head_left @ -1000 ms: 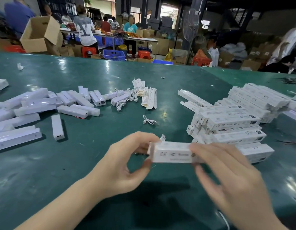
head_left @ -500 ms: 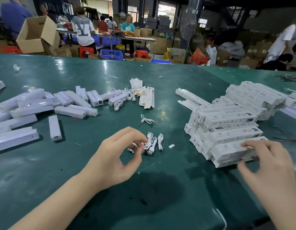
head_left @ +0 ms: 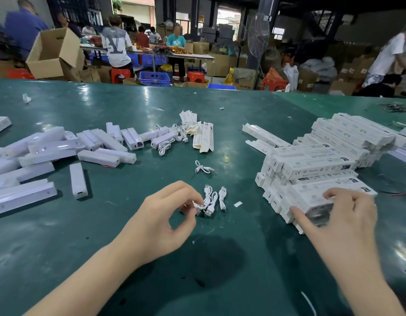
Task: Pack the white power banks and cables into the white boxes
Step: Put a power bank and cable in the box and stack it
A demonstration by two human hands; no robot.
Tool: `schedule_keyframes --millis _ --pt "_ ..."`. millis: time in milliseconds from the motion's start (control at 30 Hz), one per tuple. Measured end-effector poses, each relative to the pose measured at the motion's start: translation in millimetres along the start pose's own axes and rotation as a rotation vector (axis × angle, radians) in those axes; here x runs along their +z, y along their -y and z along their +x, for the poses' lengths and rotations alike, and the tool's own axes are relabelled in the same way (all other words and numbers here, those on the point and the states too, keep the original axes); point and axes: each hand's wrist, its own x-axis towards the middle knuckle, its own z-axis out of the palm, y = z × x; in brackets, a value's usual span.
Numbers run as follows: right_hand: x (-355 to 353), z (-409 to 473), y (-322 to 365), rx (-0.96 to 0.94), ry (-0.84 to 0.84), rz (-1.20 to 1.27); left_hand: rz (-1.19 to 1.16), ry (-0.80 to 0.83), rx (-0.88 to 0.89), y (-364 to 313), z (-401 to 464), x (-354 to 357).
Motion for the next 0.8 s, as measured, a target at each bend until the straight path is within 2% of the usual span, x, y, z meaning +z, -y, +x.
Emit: schedule_keyframes --millis 100,233,300,400,533,633,800 --pt "-2.2 -0.3 11.9 -0.027 -0.045 -0.052 0.003 0.048 -0.043 2.0 0.0 -0.2" --pt "-2.2 5.3 54.9 -0.200 -0.021 0.144 0.078 0.092 -0.130 11.1 -0.1 -3.3" --pt "9.0 15.4 80.4 -0.287 0.099 0.085 0.121 0.075 -0.175 17.6 -0.3 -5.6" --pt "43.2 43.7 120.6 -0.401 0.349 -0.134 0.187 0.036 -0.222 25.4 -1.0 -10.0" --pt "108.4 87.7 161.8 -0.437 0.632 -0.209 0.261 0.050 -0.251 29.8 -5.4 -9.3" --pt "151.5 113.3 174.8 -0.381 0.741 -0.184 0.265 0.027 -0.261 31.0 -4.8 -7.9" --pt "200.3 139.7 186.3 -0.284 0.787 -0.066 0.274 -0.104 -0.258 37.9 -2.8 -4.0"
